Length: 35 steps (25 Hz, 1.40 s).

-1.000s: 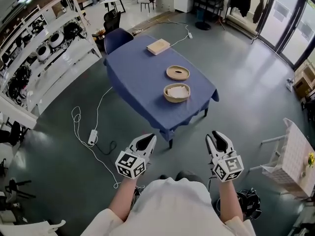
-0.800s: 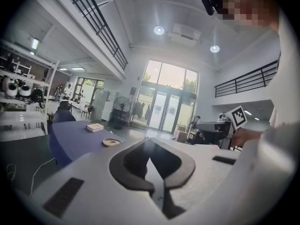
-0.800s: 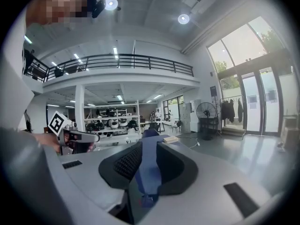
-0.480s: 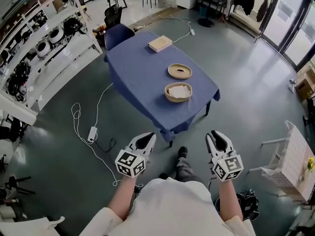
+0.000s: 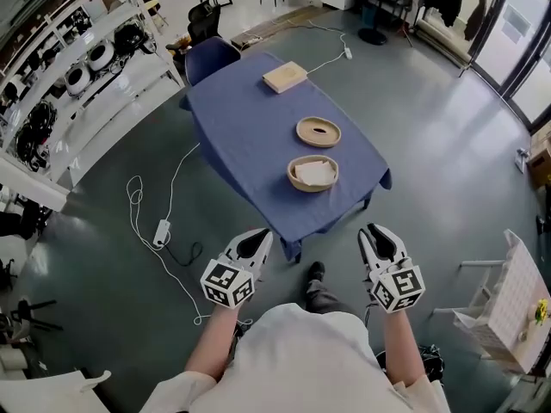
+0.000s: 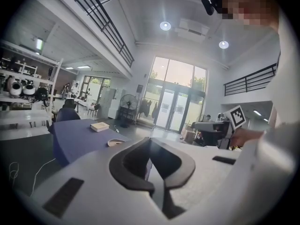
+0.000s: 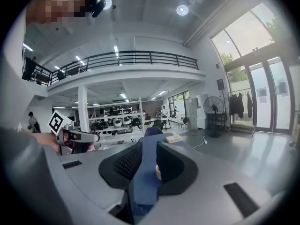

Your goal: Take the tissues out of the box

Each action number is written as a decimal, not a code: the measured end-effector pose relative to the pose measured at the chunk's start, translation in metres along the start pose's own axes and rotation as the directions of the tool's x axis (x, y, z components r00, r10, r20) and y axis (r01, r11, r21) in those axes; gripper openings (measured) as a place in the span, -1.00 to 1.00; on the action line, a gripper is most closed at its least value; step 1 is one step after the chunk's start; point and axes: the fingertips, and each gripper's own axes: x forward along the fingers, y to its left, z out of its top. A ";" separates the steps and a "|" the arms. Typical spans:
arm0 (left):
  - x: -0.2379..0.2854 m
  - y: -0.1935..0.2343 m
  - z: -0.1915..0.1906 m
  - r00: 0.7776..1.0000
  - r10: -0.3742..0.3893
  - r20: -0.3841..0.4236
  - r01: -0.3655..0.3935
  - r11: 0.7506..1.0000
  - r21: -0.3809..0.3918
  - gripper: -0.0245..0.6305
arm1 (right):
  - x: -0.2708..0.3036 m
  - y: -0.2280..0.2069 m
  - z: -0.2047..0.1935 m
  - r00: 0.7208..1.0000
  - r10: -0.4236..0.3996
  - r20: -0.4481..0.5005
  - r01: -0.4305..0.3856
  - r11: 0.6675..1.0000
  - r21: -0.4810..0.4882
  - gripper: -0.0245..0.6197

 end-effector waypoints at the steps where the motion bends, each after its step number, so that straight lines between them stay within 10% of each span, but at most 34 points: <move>1: 0.009 0.004 0.003 1.000 0.005 -0.003 -0.005 1.000 -0.001 -0.90 | 0.008 -0.007 0.002 1.000 0.006 -0.001 -0.006 1.000 0.000 -0.57; 16: 0.124 0.029 0.042 0.994 0.106 -0.028 -0.106 0.994 0.011 -0.90 | 0.104 -0.108 0.015 0.987 0.155 -0.042 -0.154 0.988 0.024 -0.57; 35: 0.172 0.088 0.028 0.991 0.041 -0.124 -0.042 0.999 -0.007 -0.90 | 0.170 -0.110 -0.023 0.966 0.171 -0.193 -0.166 0.985 0.042 -0.57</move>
